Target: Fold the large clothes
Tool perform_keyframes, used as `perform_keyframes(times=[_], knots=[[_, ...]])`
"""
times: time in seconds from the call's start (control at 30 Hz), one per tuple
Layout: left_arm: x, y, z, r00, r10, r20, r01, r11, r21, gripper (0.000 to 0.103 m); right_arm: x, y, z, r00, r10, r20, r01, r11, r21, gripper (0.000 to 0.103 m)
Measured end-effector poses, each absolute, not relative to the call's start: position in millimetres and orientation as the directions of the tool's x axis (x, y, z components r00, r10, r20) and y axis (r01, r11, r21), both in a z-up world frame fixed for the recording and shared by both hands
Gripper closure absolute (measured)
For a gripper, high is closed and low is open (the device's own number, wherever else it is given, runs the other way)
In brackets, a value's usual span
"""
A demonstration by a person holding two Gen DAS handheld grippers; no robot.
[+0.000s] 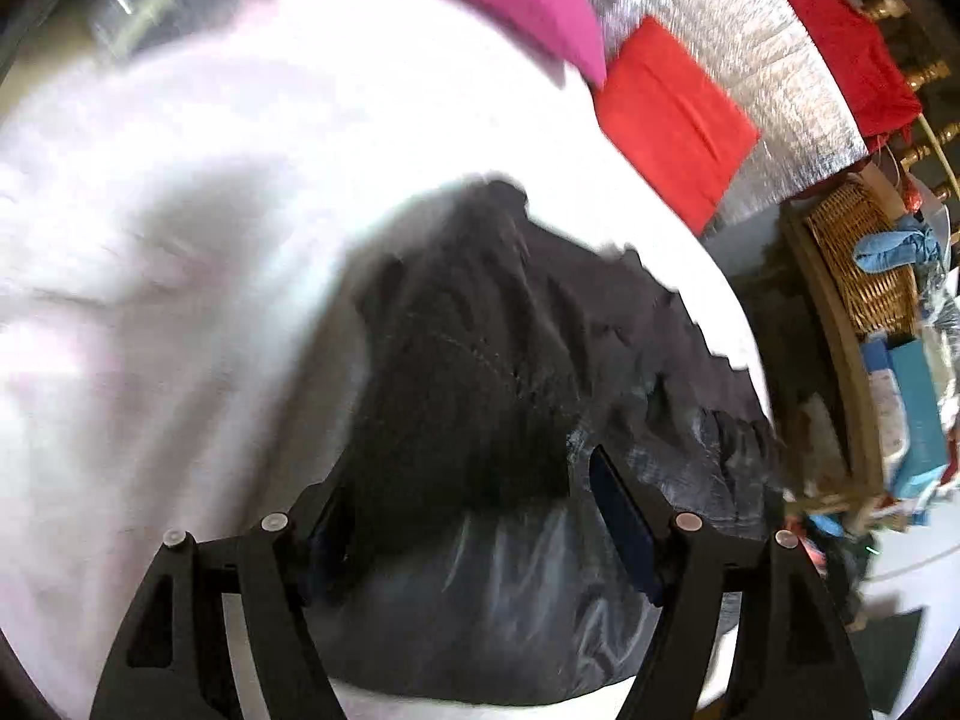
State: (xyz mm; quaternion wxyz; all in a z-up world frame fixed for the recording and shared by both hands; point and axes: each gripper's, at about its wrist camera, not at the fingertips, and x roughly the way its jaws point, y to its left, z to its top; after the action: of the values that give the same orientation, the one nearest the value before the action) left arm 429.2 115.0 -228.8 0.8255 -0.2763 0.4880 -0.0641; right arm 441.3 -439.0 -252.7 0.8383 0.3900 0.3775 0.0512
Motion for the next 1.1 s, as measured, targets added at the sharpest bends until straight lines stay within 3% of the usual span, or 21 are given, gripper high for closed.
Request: perform_keyframes(times=[0.13, 0.23, 0.33, 0.47, 0.6, 0.7, 0.8, 1.0, 1.1], knots=[[398.3, 106.6, -199.0, 0.626, -0.257, -0.736, -0.115, 0.903, -0.413, 0.026, 405.6, -421.0, -214.1, 0.797, 0.319, -0.512, 0.091, 0.776, 0.624, 0.030], [384.7, 84.2, -191.4, 0.640, -0.230, -0.733, -0.031, 0.946, -0.324, 0.025, 393.8, -394.7, -205.0, 0.795, 0.355, -0.492, 0.018, 0.796, 0.604, 0.033], [373.7, 72.4, -206.1, 0.606, -0.207, -0.768, 0.002, 0.966, -0.259, 0.025, 391.6, -376.9, -214.0, 0.749, 0.378, -0.544, 0.013, 0.813, 0.582, 0.041], [386.1, 59.4, -254.4, 0.444, -0.090, -0.891, -0.033, 0.993, -0.117, 0.022, 408.6, -360.2, -259.5, 0.593, 0.351, -0.725, 0.115, 0.854, 0.508, 0.041], [386.4, 55.1, -247.4, 0.480, -0.041, -0.876, -0.012, 0.999, -0.053, 0.019, 405.9, -354.4, -245.9, 0.603, 0.318, -0.731, 0.084, 0.886, 0.455, 0.042], [383.8, 53.2, -228.6, 0.567, -0.045, -0.823, -0.004, 0.998, -0.057, 0.019, 413.3, -358.8, -226.4, 0.666, 0.349, -0.659, 0.056, 0.858, 0.511, 0.042], [387.4, 47.8, -221.6, 0.619, -0.008, -0.786, 0.005, 1.000, -0.005, 0.019, 437.2, -351.1, -211.5, 0.709, 0.286, -0.644, 0.063, 0.885, 0.462, 0.042], [397.4, 36.9, -232.8, 0.609, 0.083, -0.789, 0.030, 0.991, 0.128, 0.019, 504.2, -349.5, -238.8, 0.678, 0.223, -0.700, 0.163, 0.884, 0.439, 0.042], [396.8, 34.8, -235.3, 0.620, 0.113, -0.776, 0.048, 0.982, 0.182, 0.019, 529.6, -349.4, -266.4, 0.625, 0.205, -0.753, 0.239, 0.868, 0.435, 0.049]])
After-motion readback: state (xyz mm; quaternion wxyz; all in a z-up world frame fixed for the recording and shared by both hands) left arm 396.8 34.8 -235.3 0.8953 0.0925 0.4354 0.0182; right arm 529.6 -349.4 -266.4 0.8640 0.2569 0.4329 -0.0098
